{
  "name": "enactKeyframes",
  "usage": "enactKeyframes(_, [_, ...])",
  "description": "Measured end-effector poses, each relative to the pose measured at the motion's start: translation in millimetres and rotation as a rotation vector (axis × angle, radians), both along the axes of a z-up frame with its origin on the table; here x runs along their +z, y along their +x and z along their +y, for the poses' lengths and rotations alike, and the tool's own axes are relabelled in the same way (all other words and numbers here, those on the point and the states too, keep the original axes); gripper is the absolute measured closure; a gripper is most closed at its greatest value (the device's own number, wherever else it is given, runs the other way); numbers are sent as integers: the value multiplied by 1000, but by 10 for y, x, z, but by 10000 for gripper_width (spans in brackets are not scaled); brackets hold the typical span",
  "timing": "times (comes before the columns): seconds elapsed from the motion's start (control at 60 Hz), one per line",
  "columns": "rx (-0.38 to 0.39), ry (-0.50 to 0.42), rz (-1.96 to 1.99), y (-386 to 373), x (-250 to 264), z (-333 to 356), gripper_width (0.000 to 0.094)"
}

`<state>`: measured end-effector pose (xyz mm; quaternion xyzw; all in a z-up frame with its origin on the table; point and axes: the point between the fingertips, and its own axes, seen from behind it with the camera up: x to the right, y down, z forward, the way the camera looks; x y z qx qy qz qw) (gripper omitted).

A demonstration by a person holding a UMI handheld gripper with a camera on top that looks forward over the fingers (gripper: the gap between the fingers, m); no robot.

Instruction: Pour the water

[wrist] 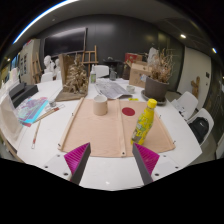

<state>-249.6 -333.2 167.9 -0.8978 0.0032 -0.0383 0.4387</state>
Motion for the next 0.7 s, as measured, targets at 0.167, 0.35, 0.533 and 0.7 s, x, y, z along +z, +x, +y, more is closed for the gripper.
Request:
enactKeyframes(0.167, [-64, 3, -44, 213, -202, 235, 76])
enactKeyframes(0.35, [-105, 61, -37, 333, -315, 777, 76])
enactKeyframes(0.533, [-85, 157, -5, 282, -391, 1429, 75])
enactKeyframes(0.7, [-72, 200, 51, 290, -466, 1894, 247])
